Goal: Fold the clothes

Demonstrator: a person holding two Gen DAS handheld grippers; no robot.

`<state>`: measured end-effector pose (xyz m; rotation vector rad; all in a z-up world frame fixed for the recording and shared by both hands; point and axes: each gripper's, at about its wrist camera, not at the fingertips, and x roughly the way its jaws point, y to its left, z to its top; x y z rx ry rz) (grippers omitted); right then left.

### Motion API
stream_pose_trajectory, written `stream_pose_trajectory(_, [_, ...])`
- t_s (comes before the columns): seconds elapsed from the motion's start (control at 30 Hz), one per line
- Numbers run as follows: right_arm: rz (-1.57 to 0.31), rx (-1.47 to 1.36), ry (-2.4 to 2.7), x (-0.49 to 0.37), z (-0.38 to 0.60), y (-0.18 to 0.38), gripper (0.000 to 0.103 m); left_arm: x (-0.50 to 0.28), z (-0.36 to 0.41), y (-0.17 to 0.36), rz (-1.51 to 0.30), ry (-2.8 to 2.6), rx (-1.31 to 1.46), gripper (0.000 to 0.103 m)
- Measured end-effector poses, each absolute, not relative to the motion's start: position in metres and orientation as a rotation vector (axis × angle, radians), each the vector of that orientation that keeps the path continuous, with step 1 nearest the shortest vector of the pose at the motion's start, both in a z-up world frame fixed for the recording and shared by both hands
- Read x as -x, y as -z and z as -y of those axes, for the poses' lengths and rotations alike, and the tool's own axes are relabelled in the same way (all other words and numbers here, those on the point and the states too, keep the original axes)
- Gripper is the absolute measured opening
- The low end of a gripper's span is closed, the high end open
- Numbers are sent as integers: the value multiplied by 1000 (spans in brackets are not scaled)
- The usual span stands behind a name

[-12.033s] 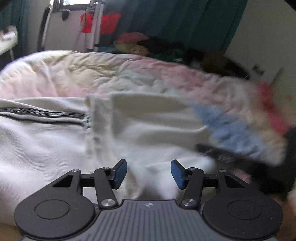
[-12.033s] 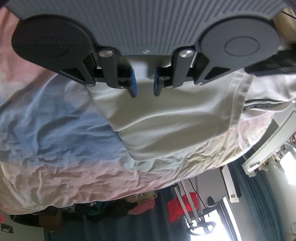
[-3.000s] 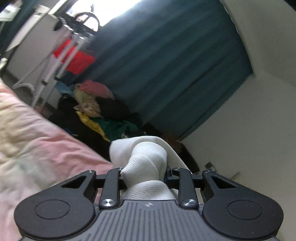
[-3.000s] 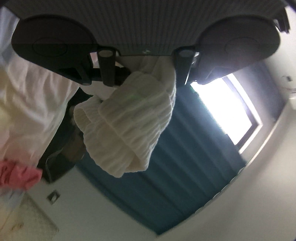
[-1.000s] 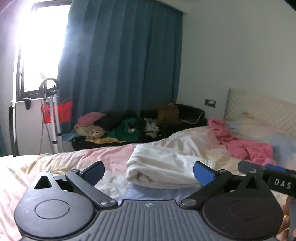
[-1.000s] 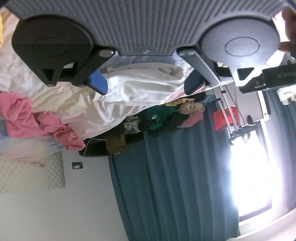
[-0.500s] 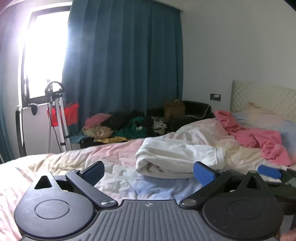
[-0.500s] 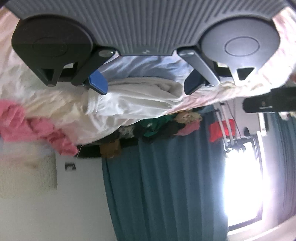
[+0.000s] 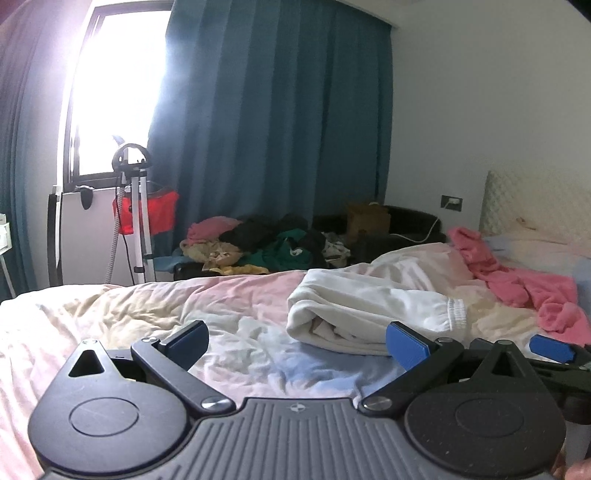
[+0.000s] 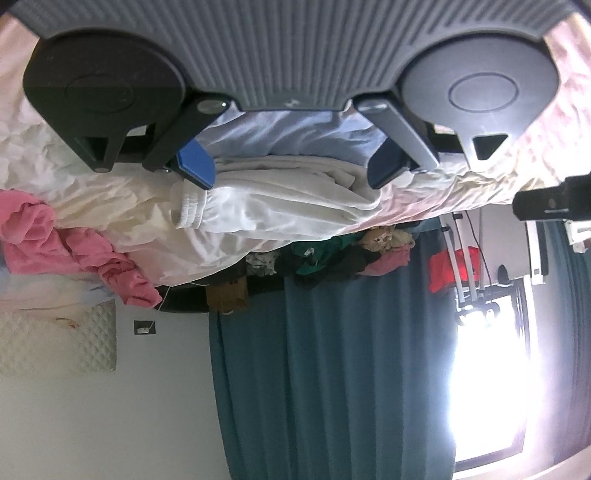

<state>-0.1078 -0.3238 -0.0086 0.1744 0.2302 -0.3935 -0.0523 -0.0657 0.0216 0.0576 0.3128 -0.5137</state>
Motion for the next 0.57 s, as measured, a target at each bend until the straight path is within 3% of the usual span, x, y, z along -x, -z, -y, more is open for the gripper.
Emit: stream_pose_trajectory(0.57, [-257,-198,401,105,325,12,91,51,70,-17,-325,518,-64,103])
